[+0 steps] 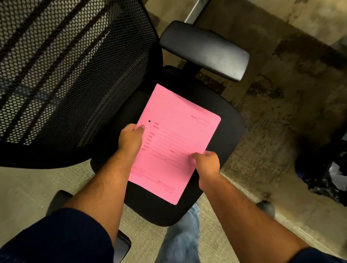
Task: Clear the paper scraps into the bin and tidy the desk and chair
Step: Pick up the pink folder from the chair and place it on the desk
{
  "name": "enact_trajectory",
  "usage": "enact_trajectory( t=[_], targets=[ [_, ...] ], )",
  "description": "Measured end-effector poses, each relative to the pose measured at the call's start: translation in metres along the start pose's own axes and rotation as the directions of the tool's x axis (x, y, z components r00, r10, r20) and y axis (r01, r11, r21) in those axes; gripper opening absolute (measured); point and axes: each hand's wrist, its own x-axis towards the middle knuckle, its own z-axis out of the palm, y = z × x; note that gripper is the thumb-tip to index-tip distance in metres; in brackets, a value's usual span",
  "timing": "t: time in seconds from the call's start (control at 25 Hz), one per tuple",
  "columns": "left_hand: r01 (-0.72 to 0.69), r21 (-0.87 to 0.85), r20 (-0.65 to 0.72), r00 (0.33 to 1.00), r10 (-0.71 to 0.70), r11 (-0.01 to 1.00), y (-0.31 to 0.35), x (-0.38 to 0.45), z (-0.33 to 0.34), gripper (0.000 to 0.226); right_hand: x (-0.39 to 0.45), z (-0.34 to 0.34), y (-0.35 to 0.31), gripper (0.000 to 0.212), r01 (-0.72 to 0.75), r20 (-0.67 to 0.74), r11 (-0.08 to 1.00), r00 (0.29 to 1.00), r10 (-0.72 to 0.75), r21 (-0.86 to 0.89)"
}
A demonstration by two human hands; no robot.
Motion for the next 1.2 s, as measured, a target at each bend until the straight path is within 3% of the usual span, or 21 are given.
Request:
enact_trajectory(
  t=[0.08, 0.28, 0.56, 0.72, 0.96, 1.2],
  targets=[
    [-0.023, -0.081, 0.045, 0.999, 0.027, 0.996, 0.0, -0.012, -0.005, 0.019, -0.01, -0.011, -0.002, 0.028, -0.009, 0.043, 1.0, 0.999, 0.009, -0.009],
    [-0.136, -0.263, 0.106, 0.98, 0.168, 0.955, 0.017, -0.056, -0.013, 0.018, -0.045, -0.048, -0.031, 0.028, 0.121, 0.064, 0.992, 0.991, -0.12, -0.023],
    [-0.198, -0.512, 0.073, 0.96, 0.272, 0.836, 0.1, -0.124, -0.022, 0.017, -0.122, -0.099, -0.109, 0.028, 0.332, -0.044, 0.938, 0.943, -0.329, 0.096],
    [-0.293, -0.563, 0.11, 0.9, 0.421, 0.773, 0.177, -0.163, -0.027, 0.019, -0.164, -0.134, -0.162, 0.03, 0.492, -0.121, 0.844, 0.87, -0.477, 0.214],
    [-0.368, -0.658, 0.111, 0.816, 0.568, 0.657, 0.284, -0.228, -0.025, 0.027, -0.228, -0.196, -0.233, 0.011, 0.643, -0.213, 0.69, 0.764, -0.61, 0.331],
    [-0.433, -0.668, 0.159, 0.711, 0.685, 0.605, 0.364, -0.277, 0.007, 0.009, -0.26, -0.277, -0.294, 0.008, 0.775, -0.298, 0.546, 0.629, -0.718, 0.32]
  ],
)
